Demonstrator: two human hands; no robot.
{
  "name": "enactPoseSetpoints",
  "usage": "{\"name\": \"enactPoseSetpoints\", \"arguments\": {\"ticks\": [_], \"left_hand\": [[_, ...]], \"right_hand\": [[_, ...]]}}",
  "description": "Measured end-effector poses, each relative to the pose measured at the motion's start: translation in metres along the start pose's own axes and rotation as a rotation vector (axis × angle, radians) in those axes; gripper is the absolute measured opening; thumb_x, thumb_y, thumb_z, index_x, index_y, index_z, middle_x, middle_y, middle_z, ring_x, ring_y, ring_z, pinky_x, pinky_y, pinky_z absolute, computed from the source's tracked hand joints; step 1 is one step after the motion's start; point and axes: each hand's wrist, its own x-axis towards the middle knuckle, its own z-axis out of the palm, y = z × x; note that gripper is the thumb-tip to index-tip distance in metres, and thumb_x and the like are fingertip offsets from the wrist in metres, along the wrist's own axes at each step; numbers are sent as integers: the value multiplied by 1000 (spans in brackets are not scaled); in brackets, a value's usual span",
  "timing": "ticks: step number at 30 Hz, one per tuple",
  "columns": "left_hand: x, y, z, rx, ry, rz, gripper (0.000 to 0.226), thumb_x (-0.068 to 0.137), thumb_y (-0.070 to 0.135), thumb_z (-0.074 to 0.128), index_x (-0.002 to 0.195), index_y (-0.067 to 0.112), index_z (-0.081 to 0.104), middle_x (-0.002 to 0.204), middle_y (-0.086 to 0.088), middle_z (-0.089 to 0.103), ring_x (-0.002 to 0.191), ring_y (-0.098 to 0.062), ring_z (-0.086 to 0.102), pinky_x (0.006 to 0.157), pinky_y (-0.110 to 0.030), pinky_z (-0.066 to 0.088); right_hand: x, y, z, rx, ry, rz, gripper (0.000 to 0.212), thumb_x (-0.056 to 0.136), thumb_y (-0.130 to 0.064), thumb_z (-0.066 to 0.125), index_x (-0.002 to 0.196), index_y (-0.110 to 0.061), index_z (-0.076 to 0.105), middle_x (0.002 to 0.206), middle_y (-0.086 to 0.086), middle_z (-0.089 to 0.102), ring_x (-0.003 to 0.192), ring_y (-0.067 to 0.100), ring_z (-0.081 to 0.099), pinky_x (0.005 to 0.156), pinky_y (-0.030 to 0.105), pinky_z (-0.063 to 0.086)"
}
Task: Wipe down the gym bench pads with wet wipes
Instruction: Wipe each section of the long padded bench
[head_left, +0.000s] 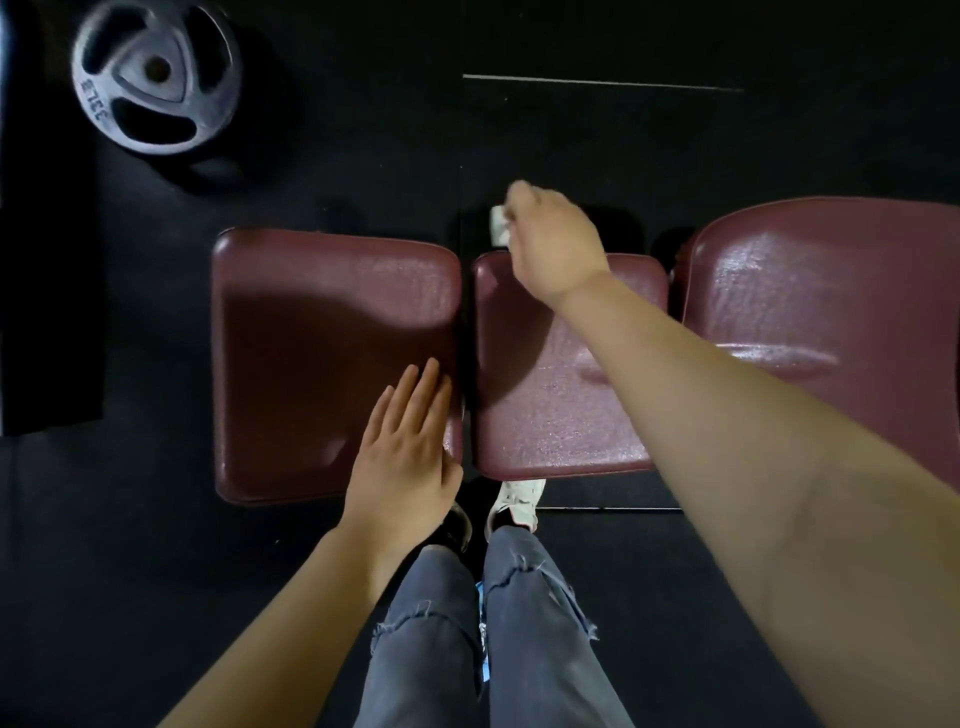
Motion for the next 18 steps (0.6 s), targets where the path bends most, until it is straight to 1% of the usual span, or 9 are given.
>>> {"name": "enactPoseSetpoints", "arguments": {"ticks": [1, 3, 6, 8, 10, 11, 12, 14, 18], "left_hand": [[0, 0, 0, 6, 2, 0, 66, 84, 22, 44, 148, 4, 41, 160, -12, 29, 150, -28, 22, 121, -45, 21], [2, 1, 0, 10, -5, -6, 67, 85, 24, 47, 149, 6, 40, 160, -11, 29, 150, -28, 22, 120, -44, 19], [3, 0, -2, 49, -15, 22, 66, 87, 30, 44, 149, 7, 40, 159, -10, 31, 148, -26, 24, 119, -44, 16], [5, 1, -2, 75, -31, 44, 65, 88, 31, 41, 149, 8, 40, 159, -9, 31, 149, -26, 23, 119, -45, 16], [6, 1, 1, 99, -49, 43, 65, 88, 30, 37, 150, 9, 39, 160, -9, 28, 150, -26, 22, 120, -47, 17], [7, 2, 2, 118, -61, 47, 65, 88, 31, 36, 150, 10, 39, 161, -8, 27, 150, -26, 22, 121, -48, 18], [8, 3, 3, 139, -74, 53, 65, 88, 31, 36, 150, 11, 40, 161, -8, 26, 150, -26, 21, 121, -50, 18], [8, 6, 5, 169, -90, 47, 66, 86, 32, 36, 149, 13, 41, 162, -7, 25, 150, -25, 21, 121, -52, 18], [9, 11, 9, 184, -85, 19, 67, 84, 31, 38, 148, 12, 44, 161, -8, 27, 149, -25, 23, 121, -52, 16]], "right_hand": [[-4, -1, 7, 44, 60, 53, 14, 89, -12, 50, 102, -8, 54, 100, 15, 63, 93, 39, 58, 71, 42, 41], [-41, -6, 27, 134, 61, -84, 17, 90, -11, 51, 106, -5, 54, 90, 17, 62, 79, 39, 59, 64, 44, 44], [-133, -7, 41, 169, -212, -481, 25, 87, -5, 44, 109, -2, 56, 76, 9, 58, 64, 26, 52, 58, 41, 49], [-178, -2, 38, 42, -375, -787, 28, 78, -8, 48, 106, -3, 52, 73, 4, 57, 64, 21, 52, 59, 34, 48], [-168, 6, 35, -34, -455, -1025, 25, 74, -11, 61, 96, -9, 49, 71, 1, 58, 63, 21, 55, 58, 30, 45], [-144, 7, 32, -36, -441, -1038, 17, 76, -11, 63, 89, -12, 52, 69, 1, 58, 61, 20, 54, 56, 30, 43], [-115, 9, 26, -32, -387, -978, 7, 82, -11, 61, 86, -15, 58, 69, 0, 58, 60, 19, 54, 55, 29, 41], [-55, 16, 15, -57, -225, -729, 14, 90, -17, 54, 94, -20, 67, 77, 0, 62, 67, 19, 56, 56, 29, 33], [-40, 16, 13, 58, 186, -51, 6, 85, -9, 56, 85, -3, 55, 75, 18, 60, 67, 38, 57, 55, 35, 37]]}}
